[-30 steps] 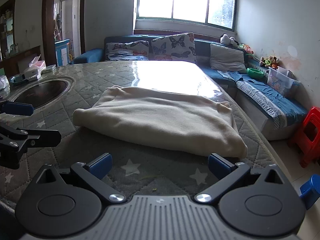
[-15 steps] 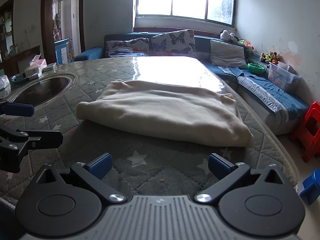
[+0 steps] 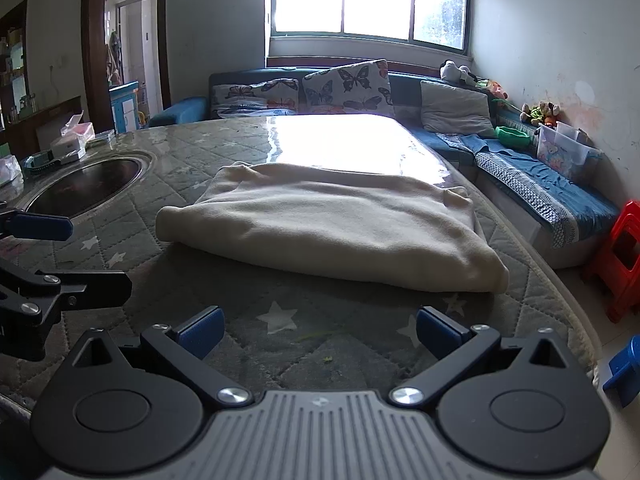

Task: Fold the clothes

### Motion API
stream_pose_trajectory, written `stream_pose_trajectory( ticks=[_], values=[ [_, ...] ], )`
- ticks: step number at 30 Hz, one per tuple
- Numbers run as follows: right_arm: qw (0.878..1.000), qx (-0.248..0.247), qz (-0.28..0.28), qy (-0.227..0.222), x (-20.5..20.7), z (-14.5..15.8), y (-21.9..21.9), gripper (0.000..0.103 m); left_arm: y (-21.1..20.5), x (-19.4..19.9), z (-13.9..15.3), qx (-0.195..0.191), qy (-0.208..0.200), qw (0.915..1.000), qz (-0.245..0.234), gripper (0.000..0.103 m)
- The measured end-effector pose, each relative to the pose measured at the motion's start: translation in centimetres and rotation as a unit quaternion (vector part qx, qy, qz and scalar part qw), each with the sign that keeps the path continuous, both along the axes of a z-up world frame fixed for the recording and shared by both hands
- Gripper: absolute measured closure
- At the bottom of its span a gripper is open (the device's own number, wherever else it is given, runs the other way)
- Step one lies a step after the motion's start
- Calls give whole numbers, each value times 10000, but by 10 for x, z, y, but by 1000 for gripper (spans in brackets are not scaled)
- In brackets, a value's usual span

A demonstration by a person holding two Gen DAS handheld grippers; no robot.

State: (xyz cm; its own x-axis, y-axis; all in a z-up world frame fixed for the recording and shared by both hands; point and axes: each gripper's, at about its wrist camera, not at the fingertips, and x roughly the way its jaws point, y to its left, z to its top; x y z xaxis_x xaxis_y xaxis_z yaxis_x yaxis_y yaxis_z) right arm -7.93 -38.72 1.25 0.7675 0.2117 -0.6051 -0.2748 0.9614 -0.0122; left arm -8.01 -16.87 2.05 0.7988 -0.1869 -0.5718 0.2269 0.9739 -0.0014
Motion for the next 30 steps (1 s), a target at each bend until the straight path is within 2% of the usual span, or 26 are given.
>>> stream_pose_trajectory(
  ticks=[30],
  values=[
    [10000,8,10,66,6,-2,2,0,-2,8,-2,74,17,10000,-23,0]
  ],
)
